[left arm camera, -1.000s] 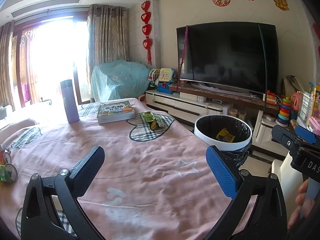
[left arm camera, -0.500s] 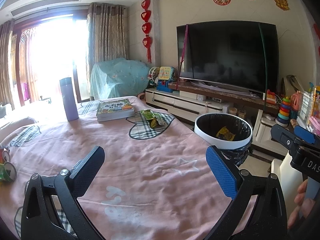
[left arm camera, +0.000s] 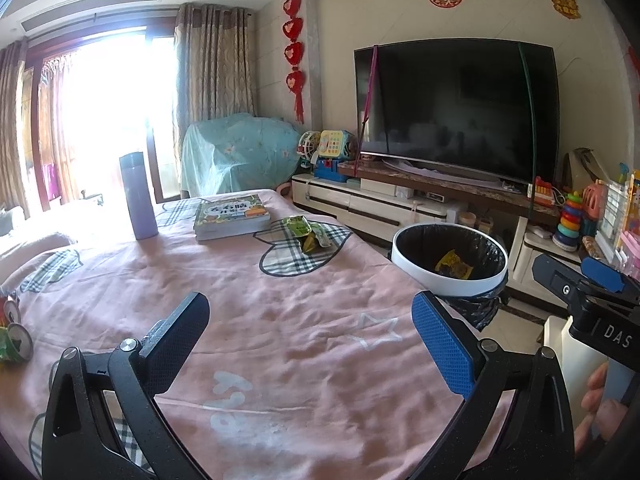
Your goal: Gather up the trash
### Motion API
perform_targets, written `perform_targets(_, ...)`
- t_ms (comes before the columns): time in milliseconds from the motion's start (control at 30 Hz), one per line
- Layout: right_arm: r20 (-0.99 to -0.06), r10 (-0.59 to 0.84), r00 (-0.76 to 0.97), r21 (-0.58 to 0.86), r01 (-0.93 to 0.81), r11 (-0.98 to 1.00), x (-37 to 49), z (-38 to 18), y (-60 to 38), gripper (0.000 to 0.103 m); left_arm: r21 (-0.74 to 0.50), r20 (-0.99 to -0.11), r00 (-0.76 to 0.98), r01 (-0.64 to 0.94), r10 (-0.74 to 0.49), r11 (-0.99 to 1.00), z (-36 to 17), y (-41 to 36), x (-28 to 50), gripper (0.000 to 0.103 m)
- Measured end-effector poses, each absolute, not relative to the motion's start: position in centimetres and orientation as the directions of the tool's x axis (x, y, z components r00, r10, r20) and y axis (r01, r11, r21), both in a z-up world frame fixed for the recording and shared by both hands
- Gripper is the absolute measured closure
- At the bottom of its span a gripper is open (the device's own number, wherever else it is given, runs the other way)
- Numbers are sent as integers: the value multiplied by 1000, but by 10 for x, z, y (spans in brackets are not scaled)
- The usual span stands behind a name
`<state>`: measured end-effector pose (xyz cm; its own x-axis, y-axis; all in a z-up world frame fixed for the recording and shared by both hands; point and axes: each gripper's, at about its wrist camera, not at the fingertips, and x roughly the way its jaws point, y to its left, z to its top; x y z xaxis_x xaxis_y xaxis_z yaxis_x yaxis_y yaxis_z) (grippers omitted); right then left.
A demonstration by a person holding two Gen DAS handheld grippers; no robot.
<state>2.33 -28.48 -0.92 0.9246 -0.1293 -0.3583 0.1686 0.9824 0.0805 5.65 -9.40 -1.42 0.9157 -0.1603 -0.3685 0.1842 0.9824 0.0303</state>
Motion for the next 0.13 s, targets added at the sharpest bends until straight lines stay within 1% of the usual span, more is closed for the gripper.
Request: perform_targets(133, -359, -131, 924, 87, 173, 981, 26, -11, -286, 0, 30, -362, 919, 179, -157, 983, -13, -93, 58, 0)
